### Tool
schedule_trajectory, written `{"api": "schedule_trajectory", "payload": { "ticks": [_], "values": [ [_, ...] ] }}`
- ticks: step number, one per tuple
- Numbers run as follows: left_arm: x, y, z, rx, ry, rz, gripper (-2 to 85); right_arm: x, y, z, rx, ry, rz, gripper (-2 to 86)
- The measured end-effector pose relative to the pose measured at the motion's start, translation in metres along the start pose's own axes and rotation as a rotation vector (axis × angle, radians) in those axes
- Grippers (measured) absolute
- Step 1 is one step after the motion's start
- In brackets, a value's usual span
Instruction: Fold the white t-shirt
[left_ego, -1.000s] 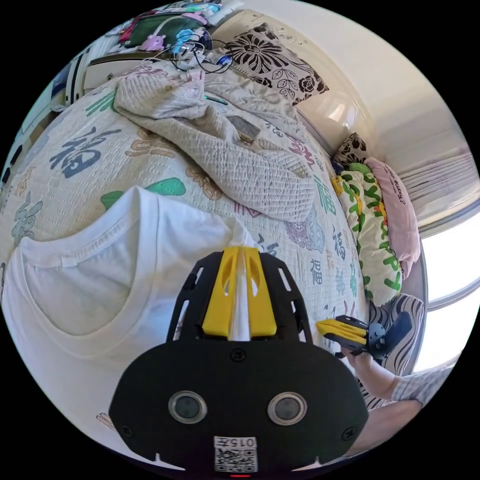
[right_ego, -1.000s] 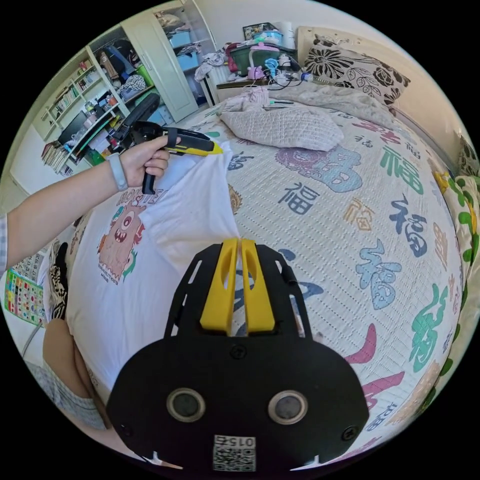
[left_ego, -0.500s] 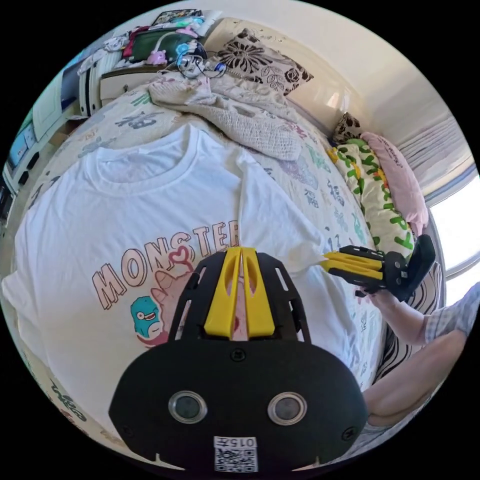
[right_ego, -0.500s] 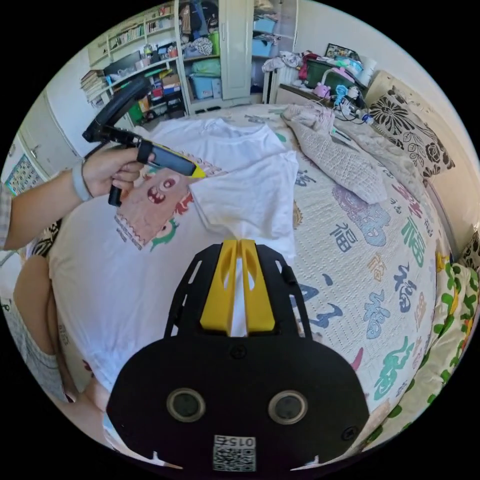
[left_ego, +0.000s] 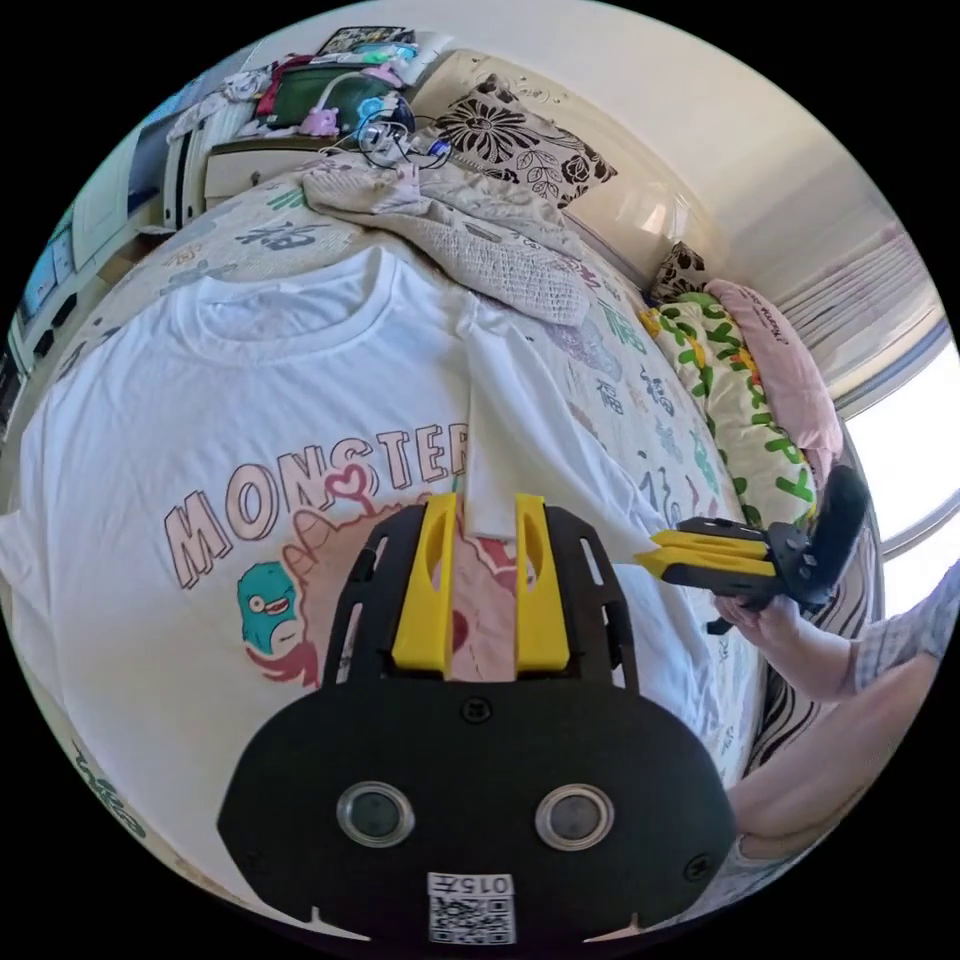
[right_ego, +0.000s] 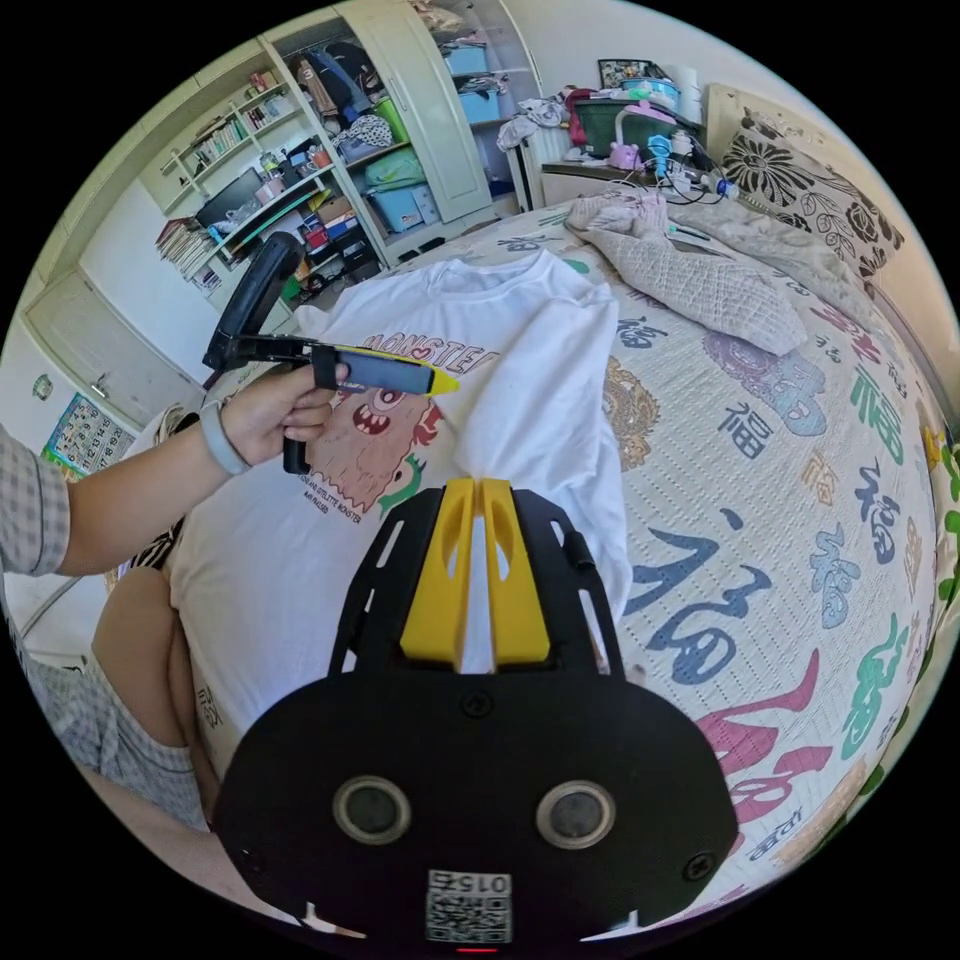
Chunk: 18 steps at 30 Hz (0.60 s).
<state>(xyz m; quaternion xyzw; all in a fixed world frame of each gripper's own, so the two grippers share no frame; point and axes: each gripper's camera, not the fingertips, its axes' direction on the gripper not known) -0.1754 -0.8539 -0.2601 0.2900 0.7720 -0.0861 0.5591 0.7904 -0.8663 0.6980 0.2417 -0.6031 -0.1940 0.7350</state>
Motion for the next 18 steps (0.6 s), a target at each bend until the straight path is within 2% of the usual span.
{"api": "schedule_trajectory", "payload": {
  "ticks": [2, 5, 8, 12, 13, 15, 18],
  "values": [
    [0.006, -0.001, 0.005, -0.011, -0.078, 0.003, 2.3, 0.002, -0.002, -0.001, 0.004, 0.014, 0.013, -0.3],
    [0.013, 0.002, -0.009, -0.001, -0.069, 0.039, 0.0, 0.004, -0.003, -0.001, 0.013, 0.014, 0.040, -0.1],
    [0.010, 0.015, -0.048, 0.082, -0.070, 0.040, -0.2, 0.002, -0.004, 0.002, 0.021, -0.037, 0.042, 0.7],
    [-0.012, 0.035, -0.074, 0.065, -0.100, -0.008, 1.5, -0.013, -0.012, 0.017, -0.037, -0.129, -0.037, 4.0],
    [-0.019, 0.038, -0.074, 0.019, -0.107, -0.033, 5.4, -0.017, -0.014, 0.018, -0.044, -0.121, -0.059, 5.5],
    [-0.029, 0.037, -0.078, -0.024, -0.066, -0.074, 7.9, -0.016, -0.018, 0.014, -0.021, -0.097, -0.046, 7.5],
    [-0.028, 0.022, -0.097, 0.105, -0.072, -0.061, 8.2, -0.001, -0.026, -0.001, 0.066, 0.002, 0.055, 8.3]
  ]
}}
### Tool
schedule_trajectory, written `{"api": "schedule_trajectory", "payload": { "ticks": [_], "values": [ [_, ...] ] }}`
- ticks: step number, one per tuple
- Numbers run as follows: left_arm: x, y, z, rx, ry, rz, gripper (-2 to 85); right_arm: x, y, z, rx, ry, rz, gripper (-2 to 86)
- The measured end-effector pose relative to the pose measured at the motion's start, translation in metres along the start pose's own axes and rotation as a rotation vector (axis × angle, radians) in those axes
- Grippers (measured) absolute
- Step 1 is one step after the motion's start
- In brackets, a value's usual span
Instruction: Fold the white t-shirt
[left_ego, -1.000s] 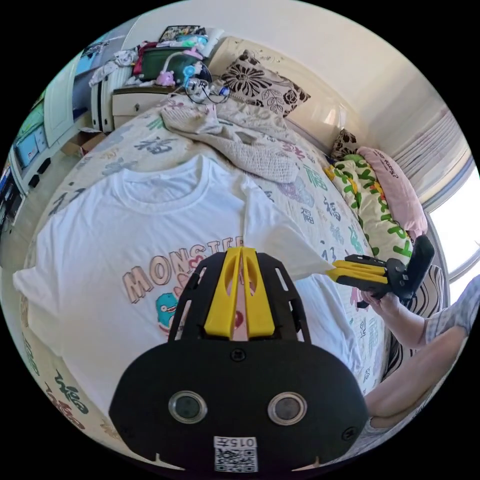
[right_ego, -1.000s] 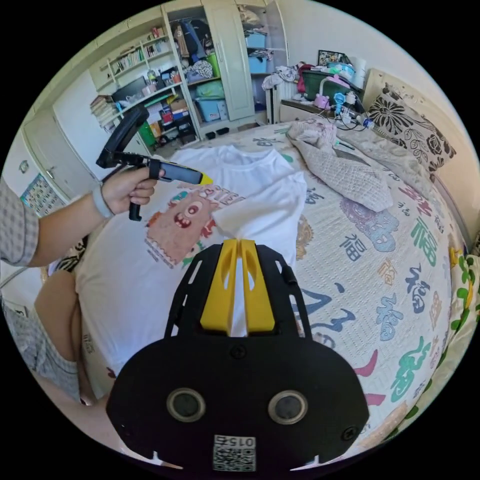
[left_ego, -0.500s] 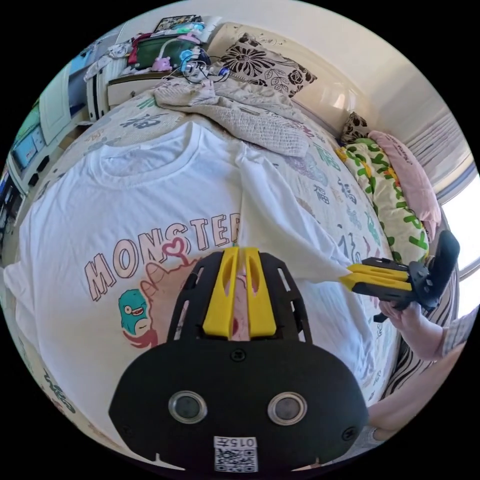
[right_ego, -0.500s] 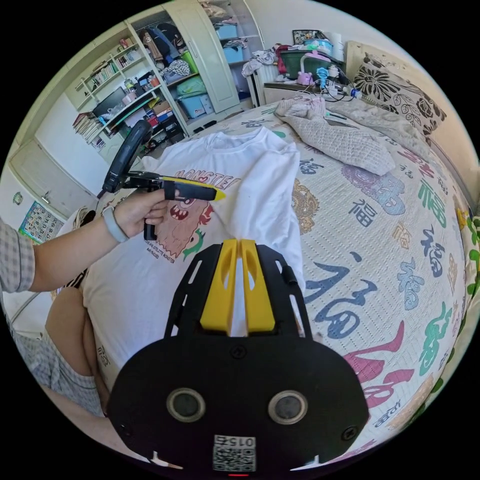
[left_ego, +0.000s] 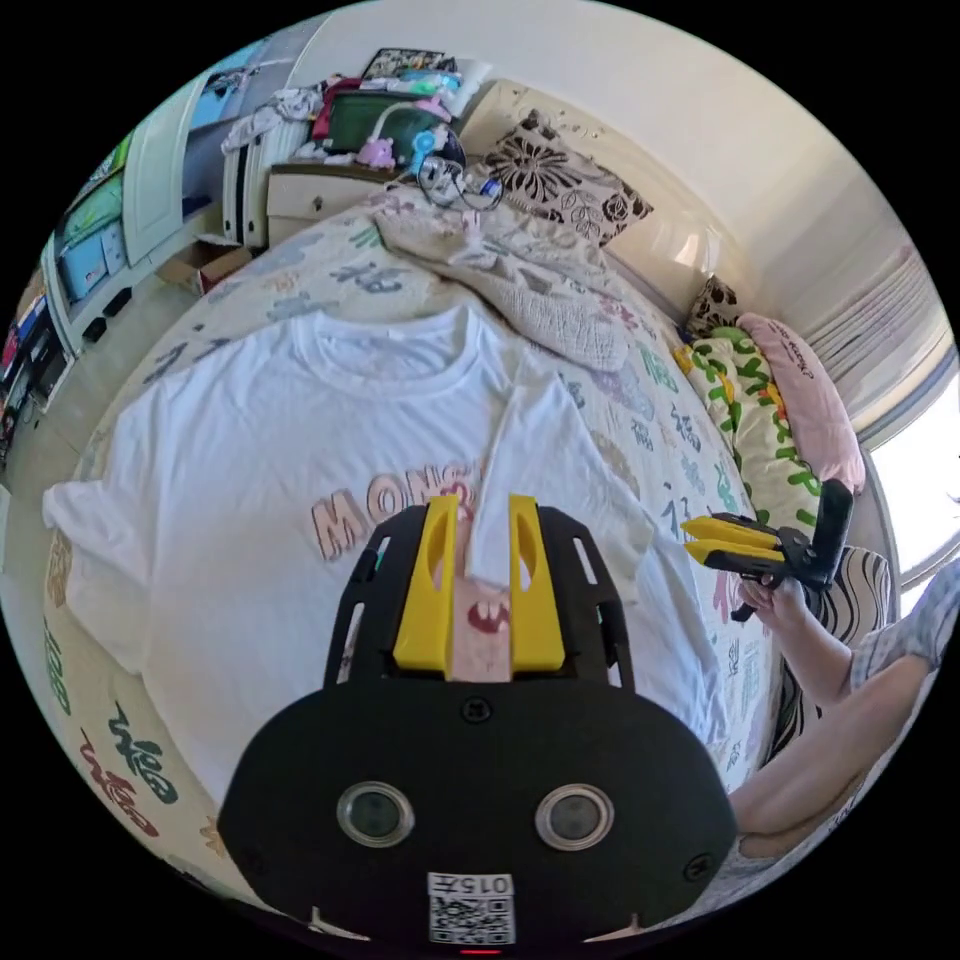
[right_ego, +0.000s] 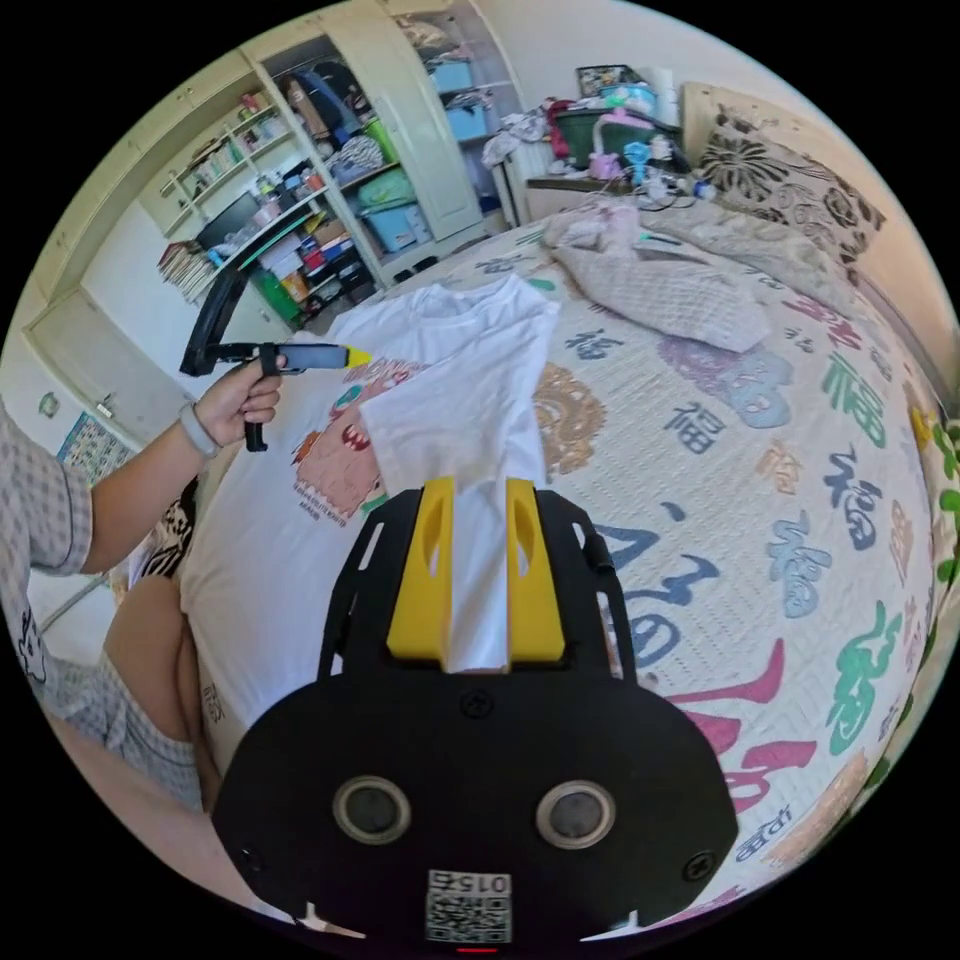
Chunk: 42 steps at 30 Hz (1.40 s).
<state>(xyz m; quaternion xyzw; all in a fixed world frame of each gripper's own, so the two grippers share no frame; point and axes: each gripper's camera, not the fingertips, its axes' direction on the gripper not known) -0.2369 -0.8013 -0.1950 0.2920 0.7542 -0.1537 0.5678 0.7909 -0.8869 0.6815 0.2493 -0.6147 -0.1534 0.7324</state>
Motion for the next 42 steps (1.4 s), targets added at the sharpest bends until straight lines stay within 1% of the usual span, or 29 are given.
{"api": "schedule_trajectory", "payload": {
  "ticks": [2, 3, 5, 6, 7, 8, 9, 10, 12, 13, 15, 18, 20, 22, 24, 26, 27, 28, 30, 32, 33, 36, 38, 41, 42],
  "values": [
    [0.008, -0.025, 0.003, 0.022, 0.048, 0.030, 8.7, 0.007, -0.009, 0.000, 0.026, 0.017, 0.042, 8.5],
    [0.017, -0.043, 0.013, 0.016, 0.076, 0.066, 9.4, 0.008, -0.017, 0.007, 0.008, -0.008, 0.037, 8.7],
    [0.028, -0.070, 0.039, -0.042, 0.078, 0.088, 9.6, 0.001, -0.029, 0.026, -0.067, -0.039, 0.007, 8.7],
    [0.035, -0.085, 0.058, -0.090, 0.059, 0.101, 8.6, -0.009, -0.036, 0.041, -0.130, -0.022, -0.033, 8.3],
    [0.041, -0.095, 0.075, -0.137, 0.029, 0.114, 6.6, -0.019, -0.040, 0.056, -0.187, 0.048, -0.059, 6.1],
    [0.044, -0.099, 0.082, -0.156, 0.017, 0.122, 5.2, -0.023, -0.042, 0.062, -0.206, 0.093, -0.062, 5.0],
    [0.049, -0.105, 0.092, -0.185, 0.012, 0.130, 2.7, -0.028, -0.043, 0.069, -0.203, 0.139, -0.070, 2.2],
    [0.051, -0.108, 0.097, -0.194, 0.021, 0.131, 0.8, -0.030, -0.044, 0.068, -0.169, 0.138, -0.050, 0.5],
    [0.054, -0.111, 0.099, -0.190, 0.035, 0.130, 0.0, -0.025, -0.047, 0.065, -0.134, 0.147, 0.014, -0.3],
    [0.056, -0.113, 0.099, -0.182, 0.036, 0.132, -0.2, -0.019, -0.049, 0.062, -0.105, 0.144, 0.054, -0.7],
    [0.056, -0.114, 0.096, -0.158, 0.056, 0.132, -0.3, -0.012, -0.053, 0.064, -0.101, 0.073, 0.100, -0.8],
    [0.052, -0.113, 0.097, -0.159, 0.078, 0.125, 0.5, -0.024, -0.062, 0.081, -0.149, 0.141, 0.045, -0.7],
    [0.046, -0.111, 0.094, -0.169, 0.099, 0.127, 2.8, -0.035, -0.067, 0.089, -0.155, 0.177, 0.012, -0.3],
    [0.034, -0.109, 0.073, -0.170, 0.168, 0.108, 7.1, -0.039, -0.072, 0.088, -0.132, 0.249, 0.071, 1.0],
    [0.024, -0.099, 0.040, -0.117, 0.150, 0.112, 8.1, -0.043, -0.074, 0.079, -0.074, 0.279, 0.105, 1.1],
    [0.017, -0.079, -0.001, -0.061, 0.099, 0.131, 8.0, -0.054, -0.079, 0.071, -0.004, 0.218, 0.084, 1.0],
    [0.013, -0.059, -0.024, -0.048, 0.104, 0.141, 7.7, -0.064, -0.084, 0.070, 0.014, 0.139, 0.057, 0.9],
    [0.010, -0.036, -0.042, -0.052, 0.146, 0.159, 7.3, -0.077, -0.091, 0.077, -0.004, 0.037, 0.011, 0.9],
    [0.009, -0.001, -0.054, -0.086, 0.163, 0.186, 6.9, -0.099, -0.101, 0.095, -0.078, -0.066, -0.067, 0.8],
    [0.005, 0.028, -0.053, -0.138, 0.098, 0.196, 6.6, -0.117, -0.109, 0.121, -0.167, -0.051, -0.110, 0.3],
    [-0.002, 0.041, -0.050, -0.173, 0.045, 0.175, 5.9, -0.123, -0.113, 0.138, -0.235, 0.012, -0.089, -0.5],
    [-0.022, 0.063, -0.066, -0.087, 0.035, 0.110, 5.5, -0.130, -0.122, 0.148, -0.248, -0.020, -0.031, -0.9],
    [-0.035, 0.070, -0.084, -0.076, 0.039, 0.059, 6.6, -0.135, -0.129, 0.148, -0.268, -0.031, -0.001, -0.9],
    [-0.074, 0.095, -0.141, 0.037, 0.031, -0.055, 7.3, -0.156, -0.145, 0.142, -0.235, -0.012, -0.038, -0.7],
    [-0.096, 0.110, -0.172, 0.109, -0.007, -0.132, 7.5, -0.168, -0.155, 0.143, -0.220, -0.007, -0.063, -0.5]
  ]
}}
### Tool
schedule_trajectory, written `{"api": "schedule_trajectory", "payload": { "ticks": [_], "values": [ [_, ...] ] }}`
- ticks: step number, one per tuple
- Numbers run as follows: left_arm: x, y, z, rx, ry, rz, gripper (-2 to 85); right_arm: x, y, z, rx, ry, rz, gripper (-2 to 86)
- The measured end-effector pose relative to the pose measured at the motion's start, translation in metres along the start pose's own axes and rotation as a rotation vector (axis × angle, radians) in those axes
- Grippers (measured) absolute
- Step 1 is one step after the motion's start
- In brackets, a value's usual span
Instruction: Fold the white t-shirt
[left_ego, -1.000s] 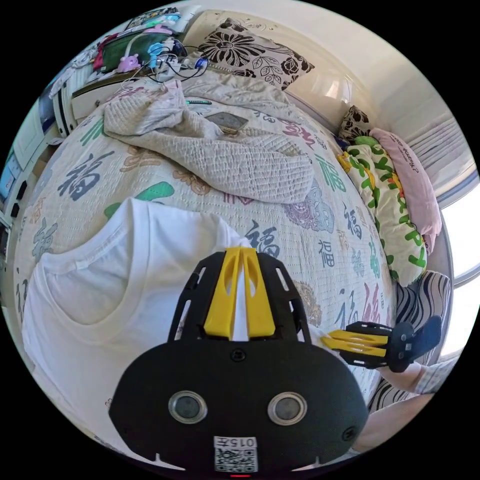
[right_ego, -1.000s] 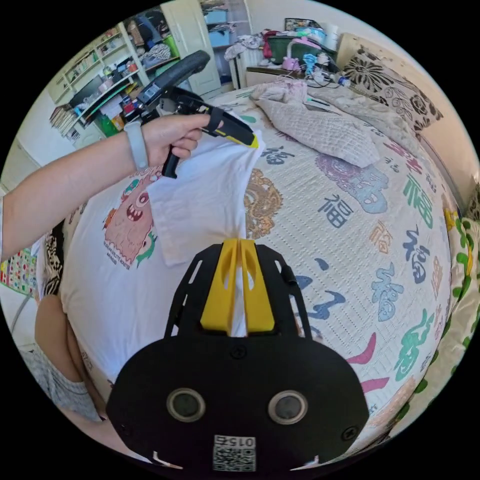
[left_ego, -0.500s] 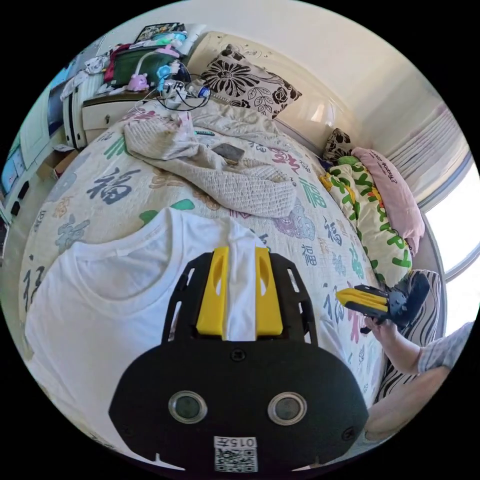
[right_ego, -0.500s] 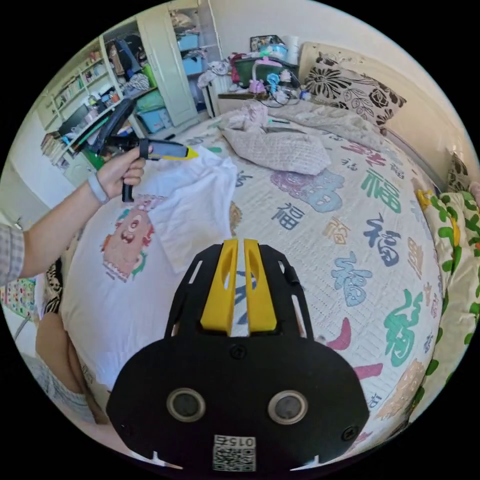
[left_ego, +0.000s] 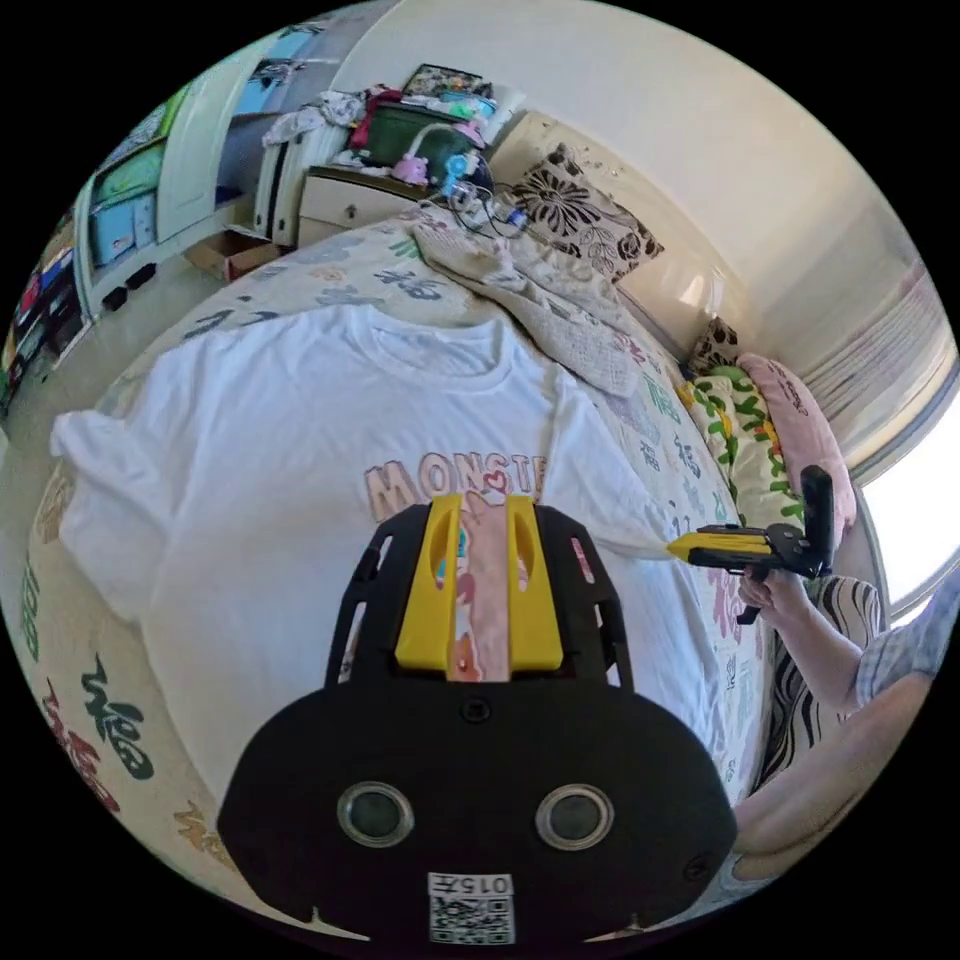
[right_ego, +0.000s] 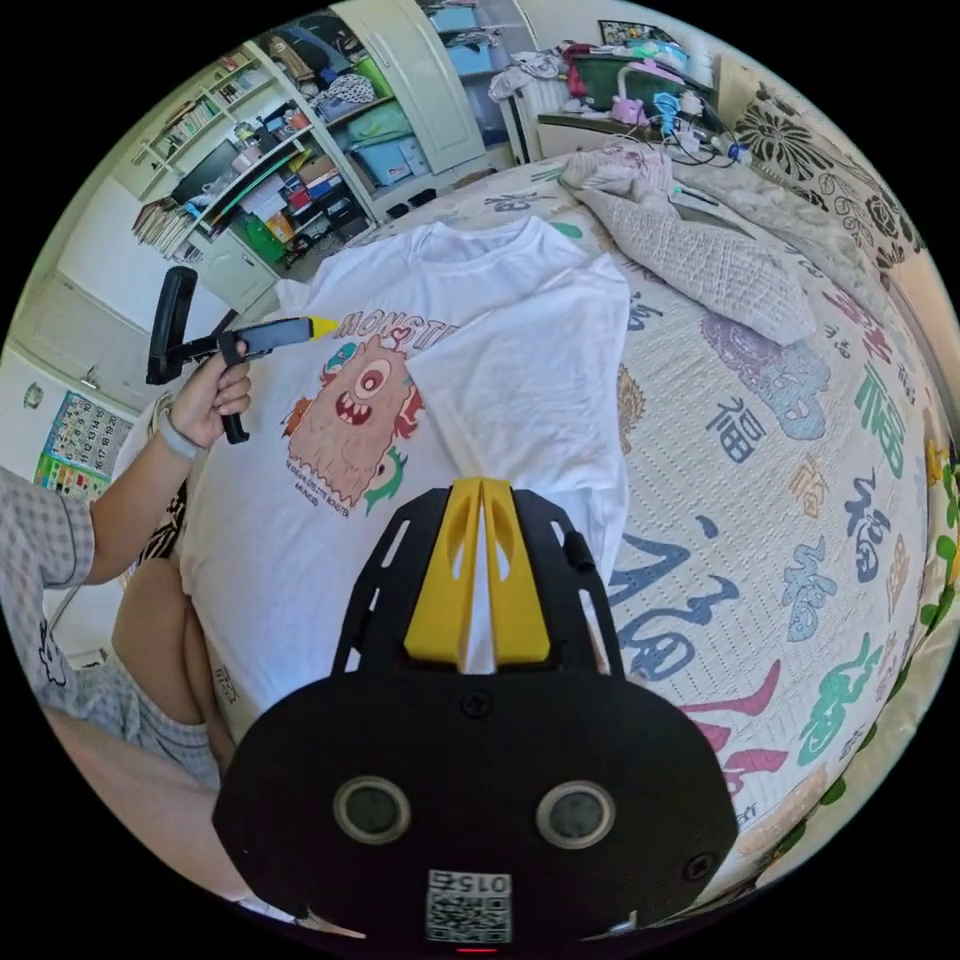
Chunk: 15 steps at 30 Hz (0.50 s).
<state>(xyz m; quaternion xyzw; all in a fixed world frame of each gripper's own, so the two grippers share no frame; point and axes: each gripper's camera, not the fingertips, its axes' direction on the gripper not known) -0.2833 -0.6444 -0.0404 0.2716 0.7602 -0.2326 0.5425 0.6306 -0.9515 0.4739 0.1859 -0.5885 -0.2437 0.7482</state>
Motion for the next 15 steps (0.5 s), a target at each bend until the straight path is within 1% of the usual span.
{"api": "schedule_trajectory", "payload": {
  "ticks": [1, 2, 4, 6, 7, 8, 10, 11, 12, 14, 15],
  "values": [
    [-0.027, 0.011, -0.033, 0.081, -0.072, -0.094, 7.7, -0.015, -0.015, 0.000, 0.018, -0.002, -0.035, -0.4],
    [-0.042, 0.018, -0.050, 0.124, -0.118, -0.149, 7.9, -0.023, -0.024, 0.001, 0.026, -0.008, -0.059, -0.3],
    [-0.098, 0.049, -0.108, 0.275, -0.283, -0.368, 8.3, -0.064, -0.065, 0.009, 0.059, -0.037, -0.182, 0.0],
    [-0.135, 0.064, -0.132, 0.306, -0.313, -0.468, 8.4, -0.097, -0.100, 0.021, 0.088, -0.067, -0.251, 0.1],
    [-0.156, 0.069, -0.137, 0.295, -0.283, -0.498, 8.5, -0.118, -0.125, 0.030, 0.101, -0.119, -0.290, 0.1],
    [-0.165, 0.069, -0.136, 0.284, -0.252, -0.503, 8.5, -0.129, -0.137, 0.034, 0.107, -0.146, -0.307, 0.2],
    [-0.189, 0.065, -0.120, 0.197, -0.123, -0.478, 8.3, -0.169, -0.183, 0.054, 0.130, -0.225, -0.317, 0.4],
    [-0.191, 0.062, -0.115, 0.175, -0.104, -0.458, 7.9, -0.178, -0.193, 0.059, 0.134, -0.239, -0.314, 0.5],
    [-0.190, 0.057, -0.107, 0.130, -0.092, -0.412, 7.3, -0.194, -0.211, 0.067, 0.144, -0.261, -0.300, 0.8],
    [-0.171, 0.052, -0.105, 0.118, -0.105, -0.294, 6.8, -0.217, -0.234, 0.075, 0.174, -0.267, -0.309, 1.7],
    [-0.150, 0.049, -0.105, 0.098, -0.075, -0.170, 7.1, -0.230, -0.248, 0.080, 0.191, -0.243, -0.308, 2.9]
  ]
}}
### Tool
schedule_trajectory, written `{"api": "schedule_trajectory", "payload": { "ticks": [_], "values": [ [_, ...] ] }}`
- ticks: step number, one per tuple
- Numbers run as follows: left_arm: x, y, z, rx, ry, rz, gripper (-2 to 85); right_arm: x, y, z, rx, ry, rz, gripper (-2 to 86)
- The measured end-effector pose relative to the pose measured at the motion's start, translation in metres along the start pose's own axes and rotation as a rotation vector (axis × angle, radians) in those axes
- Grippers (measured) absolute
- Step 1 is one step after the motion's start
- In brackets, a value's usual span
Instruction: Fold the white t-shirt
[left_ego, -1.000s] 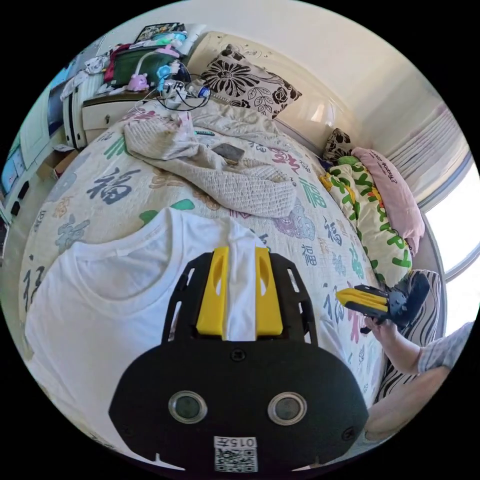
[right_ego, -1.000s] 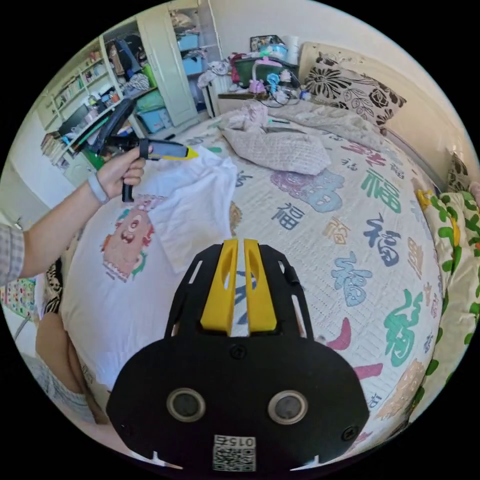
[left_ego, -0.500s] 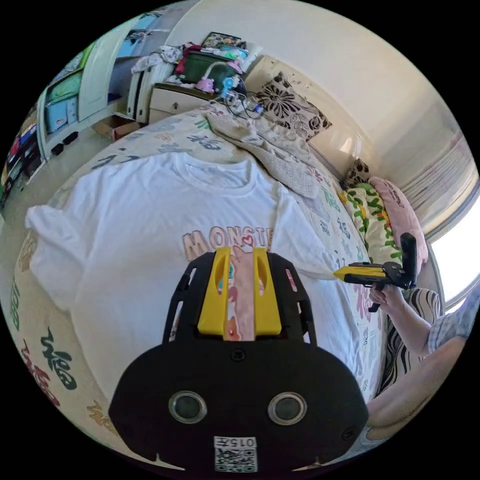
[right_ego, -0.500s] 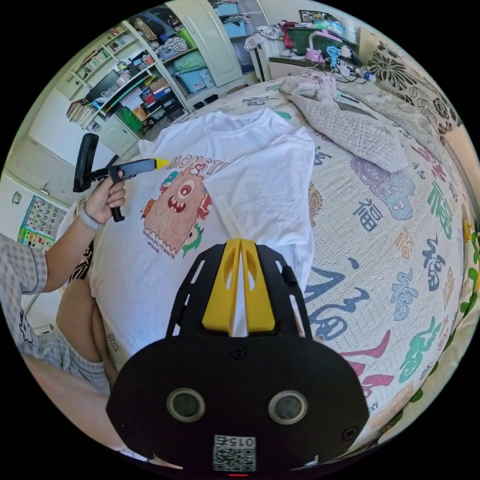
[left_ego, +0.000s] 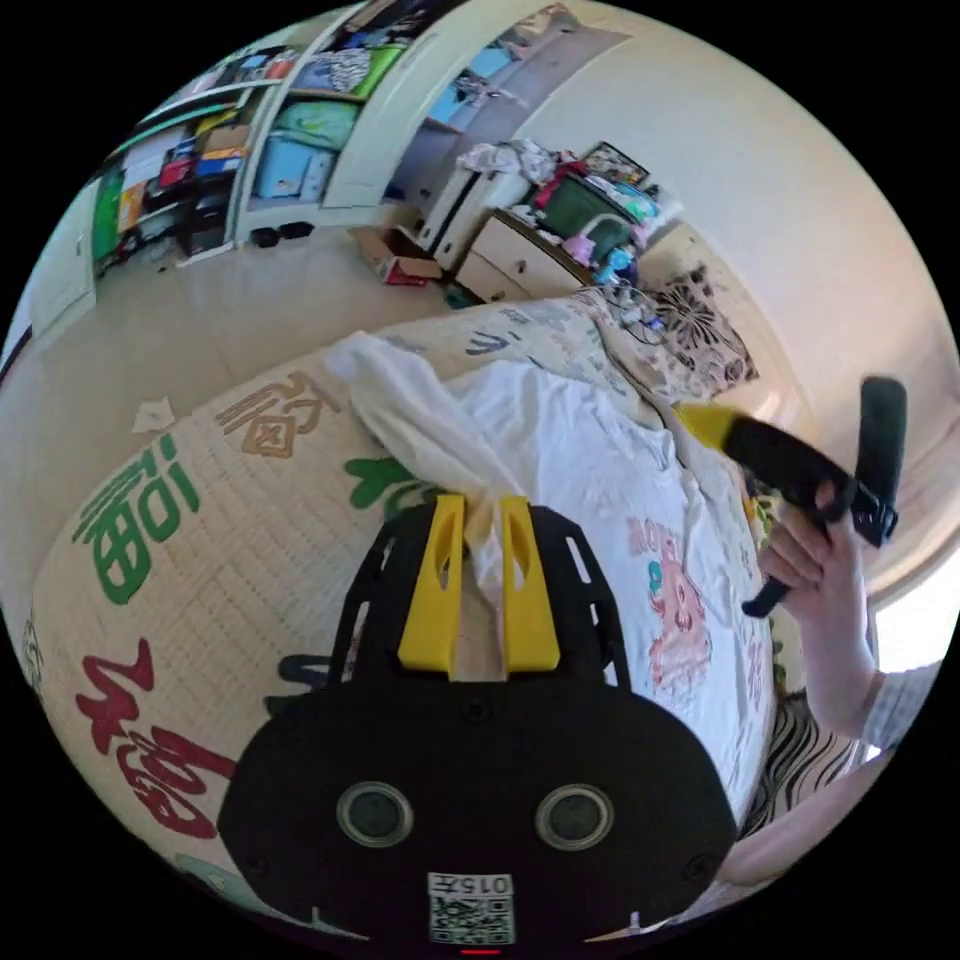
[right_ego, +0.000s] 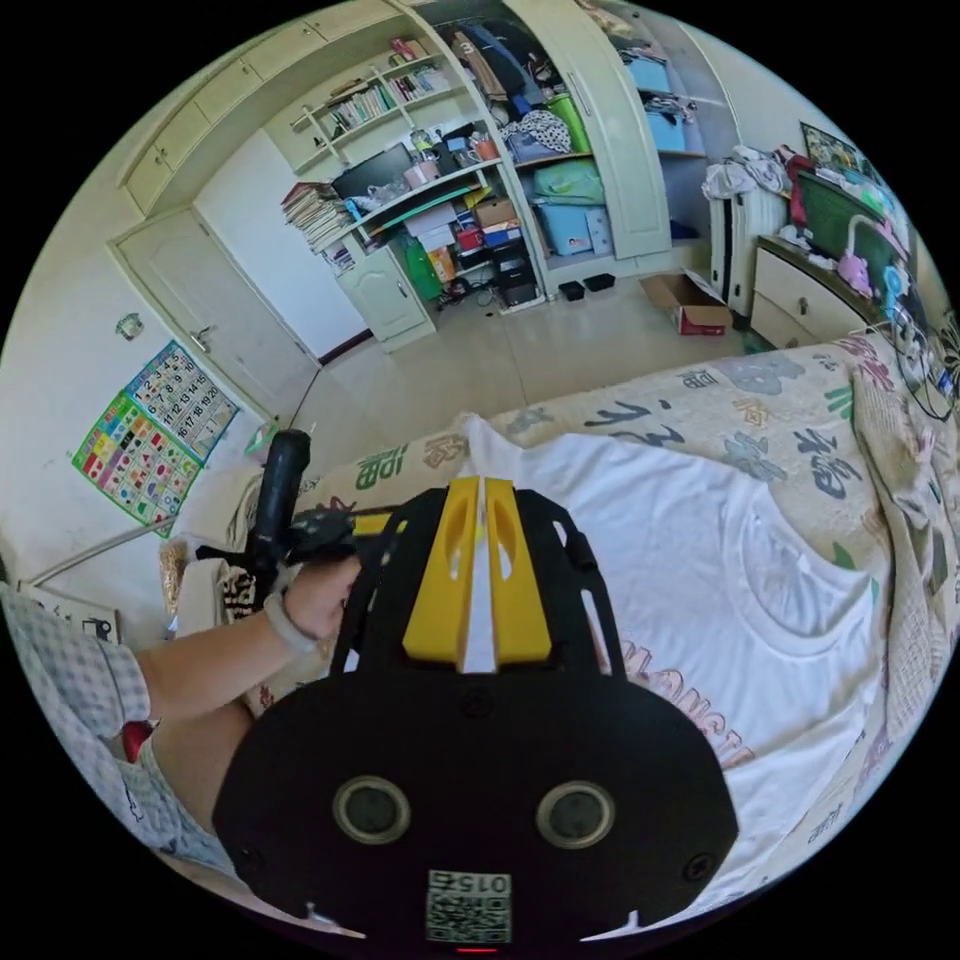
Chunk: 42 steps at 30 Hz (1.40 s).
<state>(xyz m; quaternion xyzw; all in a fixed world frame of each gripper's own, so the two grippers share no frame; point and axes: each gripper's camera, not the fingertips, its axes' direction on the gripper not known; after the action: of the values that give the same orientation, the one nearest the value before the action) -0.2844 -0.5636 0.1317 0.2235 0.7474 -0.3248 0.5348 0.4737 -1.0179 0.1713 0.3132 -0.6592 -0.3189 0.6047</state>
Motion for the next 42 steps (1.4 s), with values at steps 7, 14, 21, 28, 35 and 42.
{"api": "schedule_trajectory", "payload": {
  "ticks": [7, 14, 21, 28, 35, 42],
  "values": [
    [0.010, 0.049, -0.047, 0.091, -0.130, 0.029, 7.9, -0.049, -0.081, 0.091, -0.251, 0.038, -0.222, 10.8],
    [-0.045, 0.060, -0.044, 0.024, 0.111, -0.150, 8.3, -0.065, -0.096, 0.178, -0.548, 0.414, -0.429, 8.9],
    [-0.021, 0.065, -0.070, 0.123, 0.009, -0.115, -0.4, -0.018, -0.120, 0.111, -0.248, 0.131, -0.123, -0.3],
    [0.059, 0.101, -0.097, 0.191, -0.031, 0.133, 3.4, 0.082, -0.032, 0.003, 0.096, -0.096, 0.254, 1.3],
    [0.116, 0.117, -0.042, -0.026, -0.088, 0.352, 11.6, 0.149, 0.051, -0.011, -0.018, -0.060, 0.500, 8.8],
    [0.168, 0.131, 0.014, -0.137, -0.301, 0.555, 3.0, 0.178, 0.021, -0.005, -0.056, -0.003, 0.489, 8.5]
  ]
}}
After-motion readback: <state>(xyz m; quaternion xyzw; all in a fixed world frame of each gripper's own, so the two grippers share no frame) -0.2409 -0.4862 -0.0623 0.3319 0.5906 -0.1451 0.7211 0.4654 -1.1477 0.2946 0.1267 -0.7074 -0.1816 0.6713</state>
